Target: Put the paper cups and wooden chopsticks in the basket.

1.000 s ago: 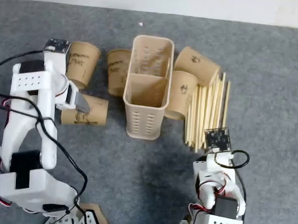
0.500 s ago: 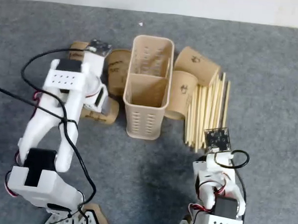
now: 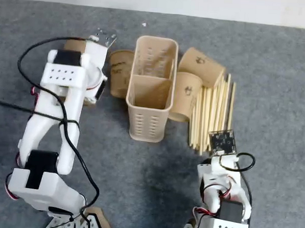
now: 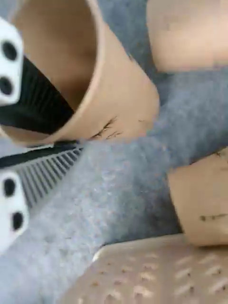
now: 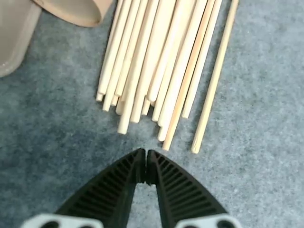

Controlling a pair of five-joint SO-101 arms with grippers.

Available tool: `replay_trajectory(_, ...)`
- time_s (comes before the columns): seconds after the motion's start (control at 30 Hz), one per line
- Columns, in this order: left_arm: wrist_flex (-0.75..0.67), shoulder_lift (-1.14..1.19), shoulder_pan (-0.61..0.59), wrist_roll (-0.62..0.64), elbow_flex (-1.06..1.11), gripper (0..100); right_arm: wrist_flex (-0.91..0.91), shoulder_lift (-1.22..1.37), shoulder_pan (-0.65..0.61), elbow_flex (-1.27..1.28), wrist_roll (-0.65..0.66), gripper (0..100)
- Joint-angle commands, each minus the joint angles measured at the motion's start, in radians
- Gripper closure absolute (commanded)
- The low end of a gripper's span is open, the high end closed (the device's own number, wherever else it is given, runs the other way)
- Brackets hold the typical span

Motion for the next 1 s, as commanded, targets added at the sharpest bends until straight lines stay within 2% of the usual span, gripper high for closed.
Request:
replay_trajectory(0.0,0.121,-0.035,-0.007,-0.038,-0.127,100,-0.016,-0.004,-0.008,0.122,0.008,96.4)
replay_trajectory(0.1,0.244,-0.036,-0.013,-0.066,-0.269,100,-0.016,-0.004,-0.008,0.122,0.008,96.4)
replay_trajectory(0.27,0.261,-0.108,-0.007,-0.071,-0.458,100,-0.016,-0.004,-0.008,0.122,0.008,96.4)
replay_trajectory(0.4,0.255,-0.188,0.084,-0.071,-0.624,100,-0.016,-0.004,-0.008,0.122,0.008,96.4)
replay_trajectory(0.53,0.215,-0.194,0.245,-0.066,-0.812,100,-0.016,-0.005,-0.008,0.122,0.008,96.4)
replay_trajectory(0.63,0.137,-0.128,0.351,-0.048,-0.831,100,-0.016,-0.005,-0.008,0.122,0.008,96.4)
replay_trajectory(0.77,0.080,0.030,0.427,0.003,-0.837,100,-0.016,-0.005,-0.008,0.122,0.008,96.4)
replay_trajectory(0.97,0.072,0.228,0.440,0.005,-0.837,99,-0.016,-0.005,-0.008,0.122,0.008,96.4)
